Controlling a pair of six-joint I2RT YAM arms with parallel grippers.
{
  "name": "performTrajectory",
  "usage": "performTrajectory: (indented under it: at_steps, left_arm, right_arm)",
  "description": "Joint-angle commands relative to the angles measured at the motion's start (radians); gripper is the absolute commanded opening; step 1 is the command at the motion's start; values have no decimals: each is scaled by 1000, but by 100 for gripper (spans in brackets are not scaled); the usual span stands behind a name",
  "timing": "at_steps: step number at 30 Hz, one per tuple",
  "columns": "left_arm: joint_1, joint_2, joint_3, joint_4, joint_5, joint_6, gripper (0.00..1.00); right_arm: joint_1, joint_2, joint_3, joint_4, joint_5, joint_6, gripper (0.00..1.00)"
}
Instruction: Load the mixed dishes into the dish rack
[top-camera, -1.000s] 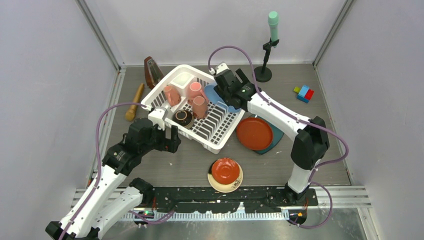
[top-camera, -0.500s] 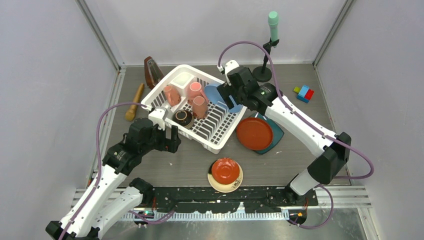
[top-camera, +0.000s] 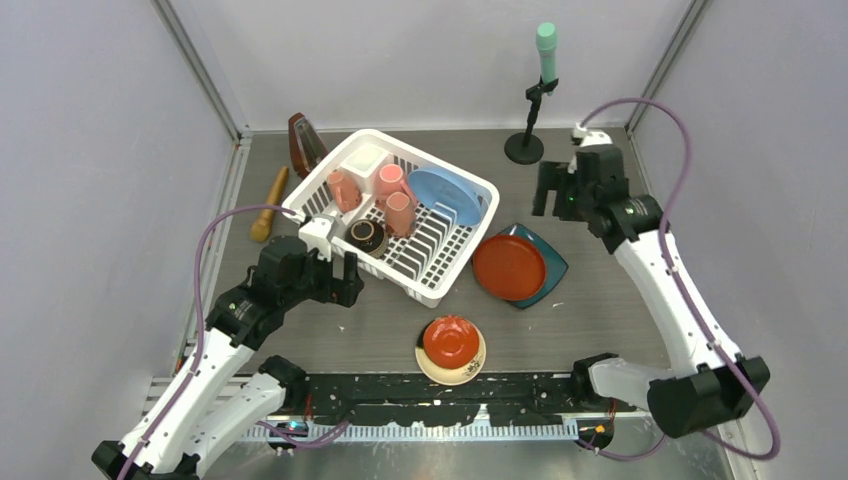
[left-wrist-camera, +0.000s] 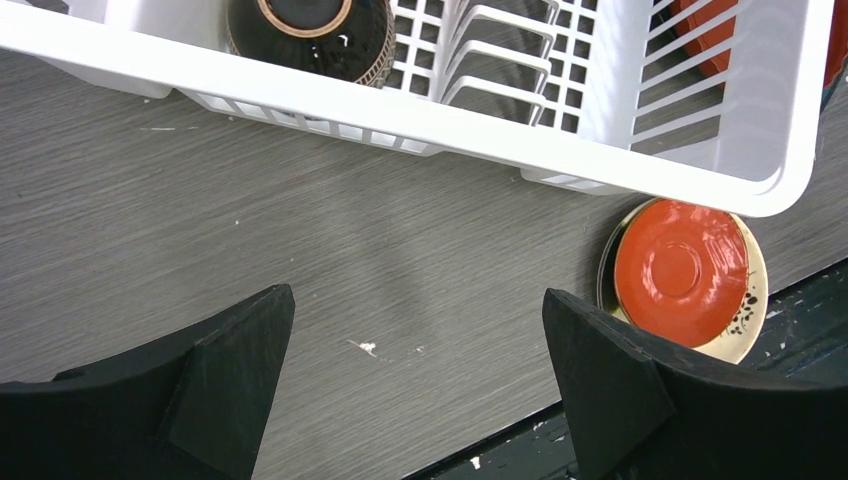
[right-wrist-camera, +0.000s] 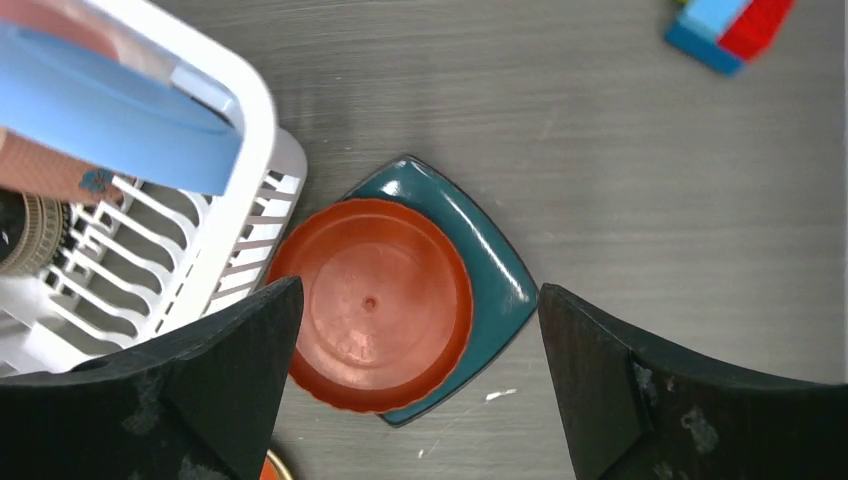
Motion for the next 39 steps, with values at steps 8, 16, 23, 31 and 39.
performTrajectory:
  at_steps: [8,16,23,31,39]
  left_arm:
    - [-3,-6,-4,41,51,6,99]
    - [-3,-8,-6,41,60,4,99]
    - [-3,-6,-7,45,81,1,99]
    - [-3,-5,-11,50,106,-1,99]
    - [-3,5,-11,50,104,-1,99]
  right_arm:
    - [-419,-31,-338,102,-471,444,66]
    - [-430,-3,-474,248,-526,457,59]
    - [-429,78,-534,334,-423,415,54]
    - [-428,180,-557,396,-449,404,52]
    - [-390,262,-563,406,-473,391,51]
